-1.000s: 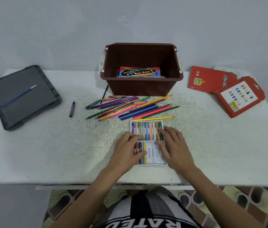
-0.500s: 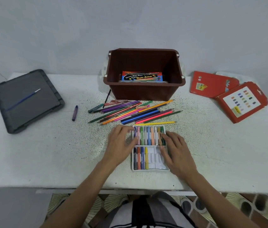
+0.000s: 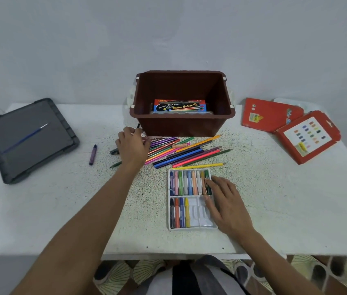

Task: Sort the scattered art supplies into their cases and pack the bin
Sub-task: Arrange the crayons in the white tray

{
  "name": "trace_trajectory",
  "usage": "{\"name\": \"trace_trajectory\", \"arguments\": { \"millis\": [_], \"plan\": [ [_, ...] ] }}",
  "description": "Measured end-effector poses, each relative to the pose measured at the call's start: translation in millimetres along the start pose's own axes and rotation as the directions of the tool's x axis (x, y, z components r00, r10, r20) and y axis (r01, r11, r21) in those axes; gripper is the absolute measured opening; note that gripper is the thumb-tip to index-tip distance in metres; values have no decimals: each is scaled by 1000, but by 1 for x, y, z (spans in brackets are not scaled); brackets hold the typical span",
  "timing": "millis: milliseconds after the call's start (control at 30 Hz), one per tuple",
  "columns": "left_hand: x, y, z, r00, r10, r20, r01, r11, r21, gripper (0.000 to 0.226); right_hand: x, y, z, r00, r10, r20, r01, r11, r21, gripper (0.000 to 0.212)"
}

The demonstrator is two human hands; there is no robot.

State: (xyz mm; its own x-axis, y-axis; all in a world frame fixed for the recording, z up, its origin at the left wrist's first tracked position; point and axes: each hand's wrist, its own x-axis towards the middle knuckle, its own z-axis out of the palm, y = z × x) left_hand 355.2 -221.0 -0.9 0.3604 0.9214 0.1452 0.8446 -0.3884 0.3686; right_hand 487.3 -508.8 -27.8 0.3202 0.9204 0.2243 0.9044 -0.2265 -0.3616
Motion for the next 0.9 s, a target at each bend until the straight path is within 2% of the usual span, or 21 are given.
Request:
{"name": "trace_trajectory", "arguments": {
  "millis": [133, 233, 367, 467, 533, 667, 800, 900],
  "plan": [
    [7, 1, 2, 1000, -4, 20, 4, 999, 35, 33, 0, 1, 0, 1000, 2, -1, -2, 1000, -2, 52],
    [6, -3, 3, 1000, 20, -12, -20, 1000, -2, 26, 0, 2, 1, 1000, 3, -1, -3, 1000, 1, 52],
    [-7, -3, 1, 995, 44, -93, -59, 984, -166, 19, -1, 3, 2, 1000, -2, 1, 2, 1000, -5, 51],
    [-21, 6, -8, 996, -9, -84, -28, 905, -424, 15, 0, 3, 1, 1000, -15, -7, 15, 1000, -3, 51],
    [-32, 14, -20, 997, -70, -25, 39, 780, -625, 14, 1, 2, 1, 999, -34, -20, 34, 999, -6, 49],
    [-61, 27, -39, 993, -24, 120, 109, 614, -782, 10, 1, 3, 1, 1000, -25, -16, 25, 1000, -4, 49],
    [-101, 34, -47, 921, 170, 350, 184, 602, -777, 27, 0, 3, 2, 1000, -23, -17, 23, 1000, -9, 47],
    [-128, 32, -44, 828, 247, 503, 227, 673, -704, 27, 0, 4, 4, 1000, 0, 4, 0, 1000, -1, 48]
  ]
}}
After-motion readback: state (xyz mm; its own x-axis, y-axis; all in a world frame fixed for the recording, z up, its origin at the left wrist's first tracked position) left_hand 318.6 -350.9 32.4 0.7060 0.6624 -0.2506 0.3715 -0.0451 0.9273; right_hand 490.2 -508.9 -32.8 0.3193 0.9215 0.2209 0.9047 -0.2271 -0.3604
